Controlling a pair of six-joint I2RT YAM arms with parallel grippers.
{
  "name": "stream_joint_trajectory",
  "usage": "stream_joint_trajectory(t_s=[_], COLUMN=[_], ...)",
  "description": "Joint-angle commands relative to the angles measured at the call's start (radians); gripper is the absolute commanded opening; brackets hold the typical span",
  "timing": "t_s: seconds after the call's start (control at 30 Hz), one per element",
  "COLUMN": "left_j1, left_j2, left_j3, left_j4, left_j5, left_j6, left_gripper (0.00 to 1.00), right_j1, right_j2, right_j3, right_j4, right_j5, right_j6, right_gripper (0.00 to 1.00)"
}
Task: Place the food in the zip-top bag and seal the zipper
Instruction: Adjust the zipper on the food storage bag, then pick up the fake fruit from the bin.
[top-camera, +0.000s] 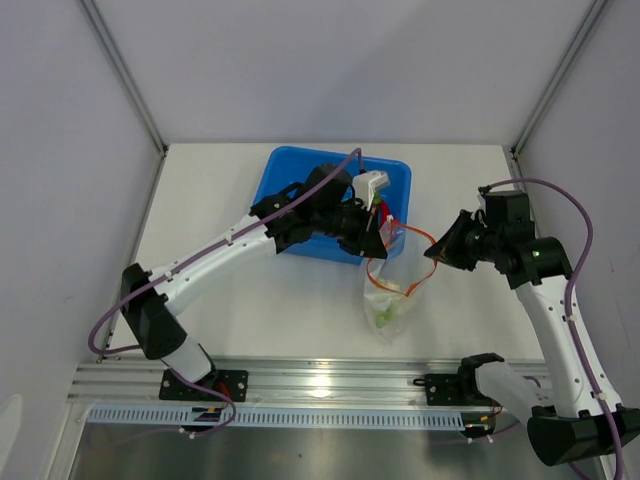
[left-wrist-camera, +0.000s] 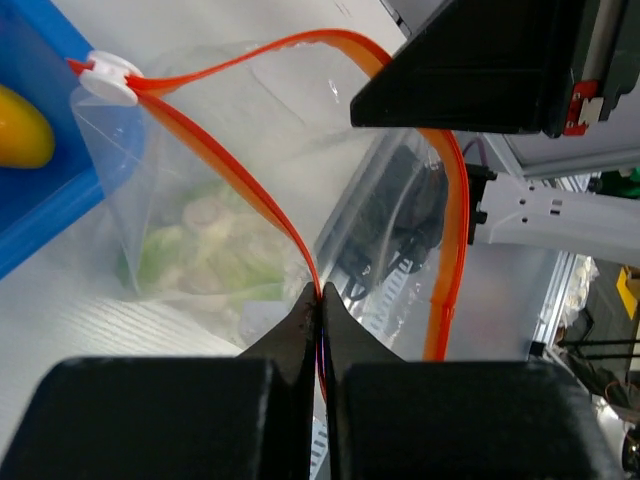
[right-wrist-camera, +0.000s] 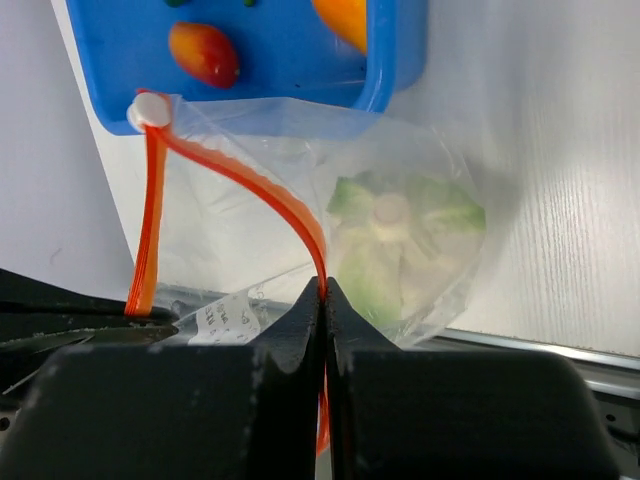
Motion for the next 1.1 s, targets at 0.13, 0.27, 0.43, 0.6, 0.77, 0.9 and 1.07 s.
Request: stream_joint_trajectory(t_s=[0.13, 0.27, 0.43, 0.6, 0.77, 0.9, 1.07], left_j1=[-0.020, -0.020, -0.014, 0.025, 0.087, 0.140, 0.187], left_j2=[0.018, 0.022, 0.050, 0.059, 0.054, 0.086, 0.197], left_j3=[0.052, 0.075, 0.112, 0.122, 0.121, 0.145, 0.237], left_j4=[-0.038, -0.057, -0.083, -0.037, -0.005, -0.005, -0.046], left_j5=[0.044, -0.019, -0.085, -0.108, -0.151, -0.200, -0.203], left_j6=[0.049, 0.078, 0.122, 0.118, 0.130, 0.171, 0.282], left_gripper=[0.01, 0.01, 0.05, 0.52, 0.89, 0.90, 0.88], right_j1=[-0.005, -0.010, -0.027, -0.060, -0.113, -0.136, -0.163], right_j2=[-0.034, -0.048, -0.050, -0.031, -0.042, -0.039, -0.004], right_j3=[0.040, 0.080, 0.055, 0.058, 0.048, 0.058, 0.087], right_j4=[-0.025, -0.064, -0.065, -0.081, -0.120, -0.158, -0.199], right_j5=[0.036, 0.096, 0.124, 0.122, 0.102, 0.122, 0.142], right_j6=[-0.021, -0.021, -0.011, -0.029, -0.037, -0.055, -0.077], right_gripper=[0.00, 0.00, 0.00, 0.00, 0.00, 0.00, 0.00])
